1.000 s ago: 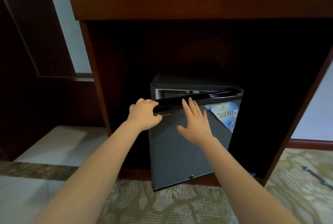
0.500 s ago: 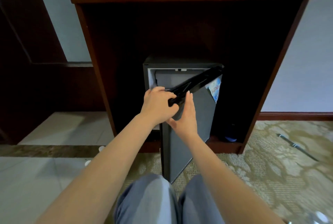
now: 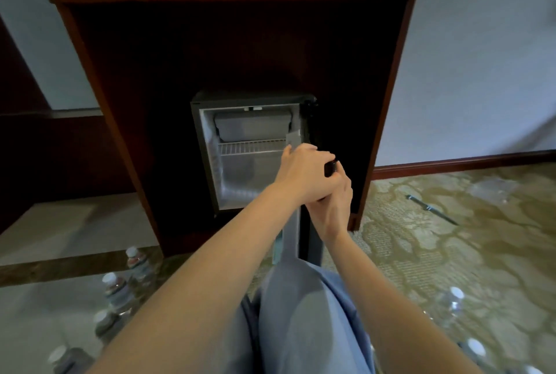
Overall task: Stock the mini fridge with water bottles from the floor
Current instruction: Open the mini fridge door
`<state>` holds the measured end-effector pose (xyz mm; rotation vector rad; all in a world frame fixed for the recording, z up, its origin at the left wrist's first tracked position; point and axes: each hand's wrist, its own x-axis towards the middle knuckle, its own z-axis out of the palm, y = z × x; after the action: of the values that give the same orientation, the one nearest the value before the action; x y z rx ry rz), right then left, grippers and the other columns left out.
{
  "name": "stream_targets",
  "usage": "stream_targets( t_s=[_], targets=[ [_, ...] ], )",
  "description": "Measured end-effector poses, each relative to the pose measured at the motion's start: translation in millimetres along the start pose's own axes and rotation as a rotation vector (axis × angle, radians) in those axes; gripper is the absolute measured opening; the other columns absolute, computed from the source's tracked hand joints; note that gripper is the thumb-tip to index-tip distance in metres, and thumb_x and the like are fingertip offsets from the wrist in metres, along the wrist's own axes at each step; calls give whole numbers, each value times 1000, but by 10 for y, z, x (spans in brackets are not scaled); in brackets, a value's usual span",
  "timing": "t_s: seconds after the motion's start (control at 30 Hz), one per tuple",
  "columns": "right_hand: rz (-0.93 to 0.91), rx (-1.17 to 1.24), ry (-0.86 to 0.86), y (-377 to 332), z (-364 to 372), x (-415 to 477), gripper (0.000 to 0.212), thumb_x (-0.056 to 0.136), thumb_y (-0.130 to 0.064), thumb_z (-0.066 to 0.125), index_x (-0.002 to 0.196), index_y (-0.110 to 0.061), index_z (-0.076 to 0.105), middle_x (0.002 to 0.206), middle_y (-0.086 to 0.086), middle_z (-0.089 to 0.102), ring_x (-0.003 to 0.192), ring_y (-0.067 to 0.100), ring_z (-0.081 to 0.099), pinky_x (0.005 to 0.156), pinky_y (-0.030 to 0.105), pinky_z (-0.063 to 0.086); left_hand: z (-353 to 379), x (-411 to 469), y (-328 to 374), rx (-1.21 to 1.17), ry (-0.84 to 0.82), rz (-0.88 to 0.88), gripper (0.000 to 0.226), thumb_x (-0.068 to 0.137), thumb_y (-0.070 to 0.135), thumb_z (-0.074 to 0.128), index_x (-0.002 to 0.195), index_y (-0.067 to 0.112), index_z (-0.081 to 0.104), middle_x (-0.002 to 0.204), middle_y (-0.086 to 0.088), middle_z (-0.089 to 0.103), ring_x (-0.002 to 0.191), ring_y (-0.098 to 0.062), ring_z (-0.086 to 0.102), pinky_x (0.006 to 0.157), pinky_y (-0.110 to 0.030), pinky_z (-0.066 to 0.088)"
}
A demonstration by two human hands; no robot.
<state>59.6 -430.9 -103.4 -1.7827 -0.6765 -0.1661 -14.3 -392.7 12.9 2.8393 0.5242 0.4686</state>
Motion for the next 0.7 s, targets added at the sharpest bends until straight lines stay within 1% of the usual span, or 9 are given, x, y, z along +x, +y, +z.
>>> stream_targets(
  t_s=[0.03, 0.17, 0.23, 0.3, 0.37, 0.43, 0.53, 0.6, 0.7],
  targets=[
    [5, -20, 11, 18, -87, 7, 82, 79, -32, 74, 146, -16, 29, 144, 3, 39, 133, 20, 37, 108, 39, 38, 34, 47, 83, -7, -13, 10, 49, 92, 39, 48, 138, 22, 48, 144, 5, 47, 141, -15, 28, 117, -49, 10],
    [40, -138, 138, 266, -474, 72, 54, 81, -21, 69, 127, -7, 45, 122, 7, 50, 112, 22, 46, 92, 41, 45, 281, 228, 371, -27, -38, 92, 58, 93, 42, 46, 146, 22, 35, 153, 6, 34, 144, -17, 20, 117, -48, 12],
    [84, -120, 183, 354, -664, 113, 48, 84, -14, 64, 128, -9, 46, 123, 8, 50, 111, 23, 48, 92, 37, 45, 467, 284, 483, -49, -23, 156, 62, 94, 43, 43, 150, 21, 26, 158, 7, 21, 147, -15, 11, 118, -48, 12],
    [133, -114, 210, 456, -828, 198, 48, 86, -15, 64, 130, -10, 47, 125, 8, 51, 114, 23, 48, 94, 36, 43, 633, 333, 552, -138, 36, 171, 63, 96, 42, 41, 151, 18, 21, 160, 5, 12, 148, -13, 5, 120, -45, 10],
    [194, -85, 221, 548, -967, 313, 53, 87, -26, 66, 134, -12, 45, 127, 5, 52, 118, 21, 48, 97, 36, 43, 738, 401, 559, -274, 85, 118, 61, 98, 40, 40, 150, 16, 23, 160, 3, 13, 148, -13, 7, 120, -41, 11],
    [245, -30, 209, 633, -1117, 443, 57, 89, -35, 64, 139, -16, 43, 130, 0, 51, 119, 17, 48, 98, 34, 42, 804, 484, 524, -353, 72, 54, 58, 99, 38, 40, 149, 14, 25, 159, 1, 16, 147, -14, 10, 120, -38, 12],
    [277, 53, 184, 793, -1362, 679, 53, 91, -34, 62, 138, -21, 44, 125, -5, 52, 115, 14, 51, 93, 32, 45, 879, 616, 445, -371, -1, -26, 54, 100, 36, 39, 148, 13, 30, 158, 0, 20, 147, -15, 12, 118, -33, 12],
    [286, 78, 166, 907, -1465, 838, 48, 92, -32, 60, 137, -22, 46, 127, -2, 55, 110, 12, 52, 90, 31, 46, 938, 728, 396, -361, -71, -67, 52, 100, 37, 39, 146, 14, 33, 158, 0, 21, 147, -16, 13, 117, -32, 13],
    [281, 81, 143, 1105, -1519, 1052, 50, 94, -32, 56, 141, -21, 41, 134, 2, 51, 120, 17, 50, 100, 38, 45, 1008, 923, 391, -317, -179, -104, 51, 99, 37, 41, 144, 14, 37, 158, 0, 21, 146, -18, 16, 115, -33, 18]
  ],
)
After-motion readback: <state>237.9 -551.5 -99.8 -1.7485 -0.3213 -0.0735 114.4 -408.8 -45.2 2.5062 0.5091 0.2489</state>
